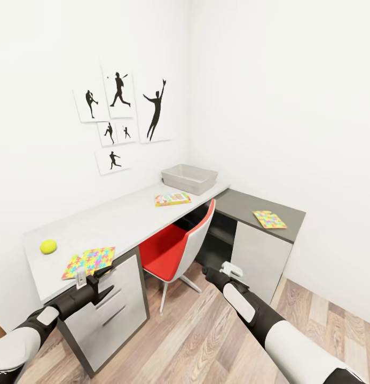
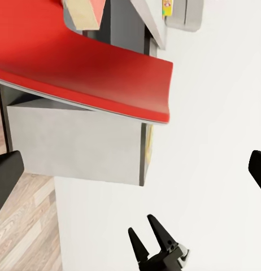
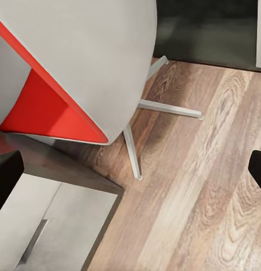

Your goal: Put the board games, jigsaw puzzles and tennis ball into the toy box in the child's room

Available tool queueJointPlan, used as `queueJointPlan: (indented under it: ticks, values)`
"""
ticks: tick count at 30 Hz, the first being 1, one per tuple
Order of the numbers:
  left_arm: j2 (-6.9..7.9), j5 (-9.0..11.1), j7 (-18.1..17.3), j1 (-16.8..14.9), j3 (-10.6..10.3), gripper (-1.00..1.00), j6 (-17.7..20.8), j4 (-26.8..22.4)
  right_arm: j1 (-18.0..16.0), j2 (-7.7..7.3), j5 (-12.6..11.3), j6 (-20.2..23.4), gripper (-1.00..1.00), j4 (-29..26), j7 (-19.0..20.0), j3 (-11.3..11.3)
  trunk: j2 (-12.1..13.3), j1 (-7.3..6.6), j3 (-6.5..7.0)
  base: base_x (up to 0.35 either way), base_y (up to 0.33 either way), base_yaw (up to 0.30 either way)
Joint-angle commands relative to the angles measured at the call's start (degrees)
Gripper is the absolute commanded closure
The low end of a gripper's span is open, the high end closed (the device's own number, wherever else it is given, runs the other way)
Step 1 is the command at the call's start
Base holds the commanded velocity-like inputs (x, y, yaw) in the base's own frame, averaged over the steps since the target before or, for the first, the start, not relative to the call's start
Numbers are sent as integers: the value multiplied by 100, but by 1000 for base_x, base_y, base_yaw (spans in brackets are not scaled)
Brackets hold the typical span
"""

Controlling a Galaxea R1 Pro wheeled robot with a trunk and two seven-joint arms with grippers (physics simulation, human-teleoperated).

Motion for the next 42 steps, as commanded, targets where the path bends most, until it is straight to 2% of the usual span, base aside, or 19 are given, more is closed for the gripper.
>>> queueJointPlan:
  ticks: [1, 3, 12, 19, 37, 42]
  values:
    - [-1, -59, -30, -6, 49, -100, 36, -5, -5, -4, -27, 11, -100, -10, -42, 19, -46, 23, -25, 0, 0, 0]
    - [0, -59, -30, -6, 49, -100, 35, -5, -5, -4, -27, 11, -100, -10, -42, 18, -126, 67, -61, 0, 0, 0]
    - [0, -59, -34, -7, 49, -100, 35, -10, -5, -4, -27, 11, -100, -10, -42, 22, -126, 67, -61, 0, 0, 0]
    - [4, -59, -46, -7, 49, -100, 35, -13, -5, -4, -27, 11, -100, -10, -41, 24, -407, 220, -186, 0, 0, 0]
    - [18, -57, -56, -7, 52, -100, 29, -19, -5, -4, -27, 11, -100, -10, -42, 25, -407, 220, -186, 0, 0, 0]
    - [18, -54, -61, -6, 53, -100, -79, -22, -5, -4, -27, 11, -100, -10, -39, 26, -407, 220, -186, 0, 0, 0]
